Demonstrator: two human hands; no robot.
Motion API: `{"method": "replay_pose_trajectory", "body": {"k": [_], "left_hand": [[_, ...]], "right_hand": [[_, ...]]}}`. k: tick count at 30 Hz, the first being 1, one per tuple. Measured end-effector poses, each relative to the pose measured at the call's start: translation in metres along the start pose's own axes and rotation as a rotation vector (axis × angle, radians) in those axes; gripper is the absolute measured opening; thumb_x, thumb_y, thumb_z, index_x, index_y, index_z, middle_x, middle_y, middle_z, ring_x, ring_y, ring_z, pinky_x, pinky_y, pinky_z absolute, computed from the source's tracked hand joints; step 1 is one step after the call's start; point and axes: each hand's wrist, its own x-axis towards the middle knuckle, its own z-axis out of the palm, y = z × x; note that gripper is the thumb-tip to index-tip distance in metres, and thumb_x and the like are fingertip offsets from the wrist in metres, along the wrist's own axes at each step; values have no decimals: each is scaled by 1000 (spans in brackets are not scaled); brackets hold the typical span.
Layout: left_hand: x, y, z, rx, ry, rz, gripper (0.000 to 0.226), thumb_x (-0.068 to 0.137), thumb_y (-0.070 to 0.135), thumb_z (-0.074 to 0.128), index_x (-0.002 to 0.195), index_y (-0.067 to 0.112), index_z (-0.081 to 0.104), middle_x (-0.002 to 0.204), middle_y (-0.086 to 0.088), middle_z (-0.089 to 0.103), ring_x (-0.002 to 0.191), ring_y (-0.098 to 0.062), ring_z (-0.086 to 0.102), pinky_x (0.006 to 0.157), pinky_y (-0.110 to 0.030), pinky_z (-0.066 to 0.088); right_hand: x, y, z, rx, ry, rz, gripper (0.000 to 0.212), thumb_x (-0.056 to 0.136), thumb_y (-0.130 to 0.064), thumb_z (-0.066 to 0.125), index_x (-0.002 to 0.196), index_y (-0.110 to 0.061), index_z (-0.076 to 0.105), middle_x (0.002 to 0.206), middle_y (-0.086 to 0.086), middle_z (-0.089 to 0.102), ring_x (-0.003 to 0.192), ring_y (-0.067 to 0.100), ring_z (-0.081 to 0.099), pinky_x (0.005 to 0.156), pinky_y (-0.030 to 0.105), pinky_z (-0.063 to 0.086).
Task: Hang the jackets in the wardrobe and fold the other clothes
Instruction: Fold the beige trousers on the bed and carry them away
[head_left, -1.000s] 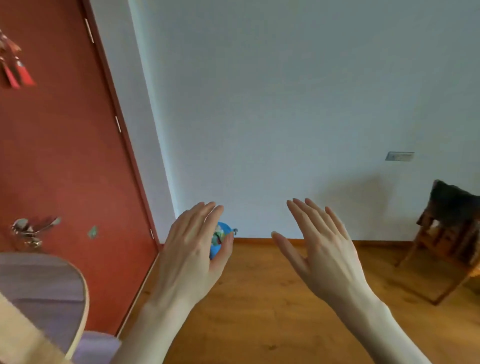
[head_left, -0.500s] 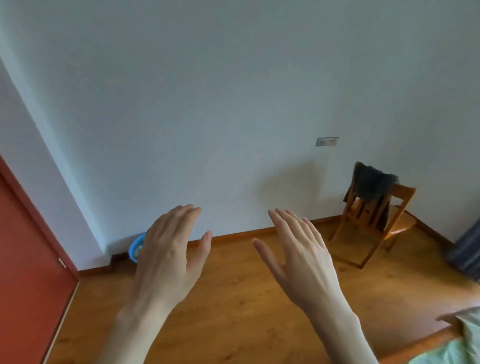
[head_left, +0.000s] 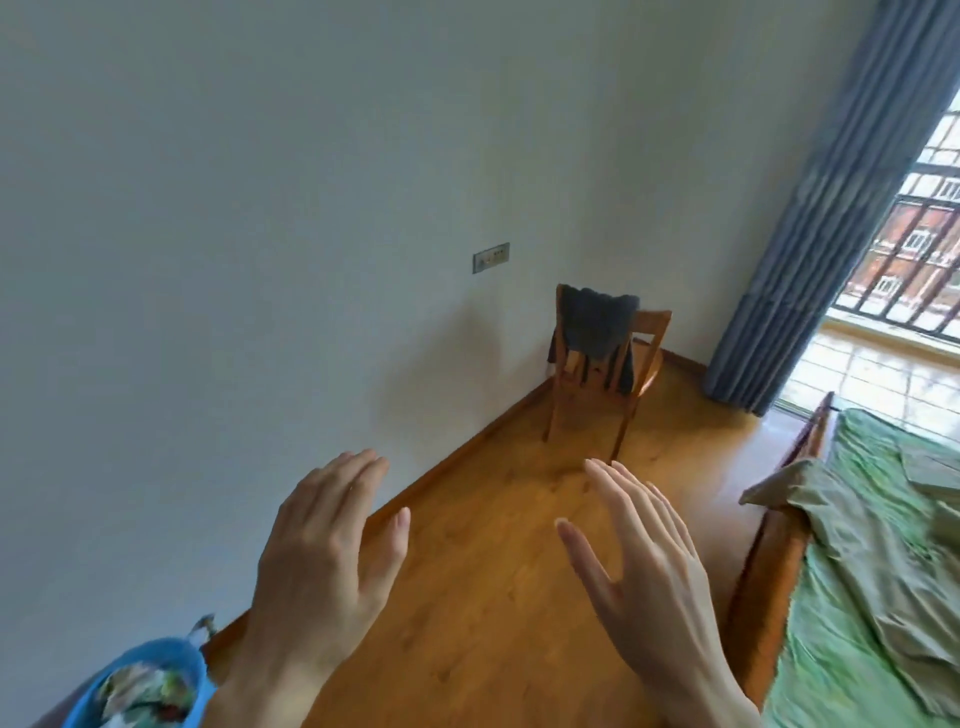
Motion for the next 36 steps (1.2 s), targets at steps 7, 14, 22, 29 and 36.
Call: {"method": "replay_pose_trajectory", "body": {"k": [7,14,22,29,36], "left_hand": [[68,-31,61,-133,28,140,62,105,58,37,136,13,67,138,-6,68,129,-27,63,103,-51,54],[126,28,156,-333,-137,201,59,105,62,36,142,24,62,146,2,62,137,-20,56,109,-50,52],[229,123,268,-440,-192,334,63,105,67,31,143,26,60,147,2,62,137,-21,56,109,-48,48],[321,226,356,-505,-222,398,66,104,69,30,144,25,60,147,1,61,138,-24,56,111,-50,46],[385,300,433,-514,-248,452,62,103,66,36,144,25,61,148,1,61,138,-25,57,111,-55,47]], "right_hand": [[43,5,19,-98,82,94,66,101,-65,40,146,-19,56,147,-1,60,139,17,54,108,53,51],[61,66,13,-179,115,280,67,101,-63,44,153,-21,47,155,-6,50,148,6,37,120,39,36],[104,186,13,-220,256,498,67,101,-66,42,154,-24,45,158,-7,46,147,-1,28,120,35,32],[163,310,-11,-229,277,598,69,101,-66,39,155,-24,43,157,-6,47,150,13,36,123,46,34],[205,395,-11,-245,318,668,70,98,-66,39,153,-24,47,158,-6,47,148,14,39,119,49,38]]}}
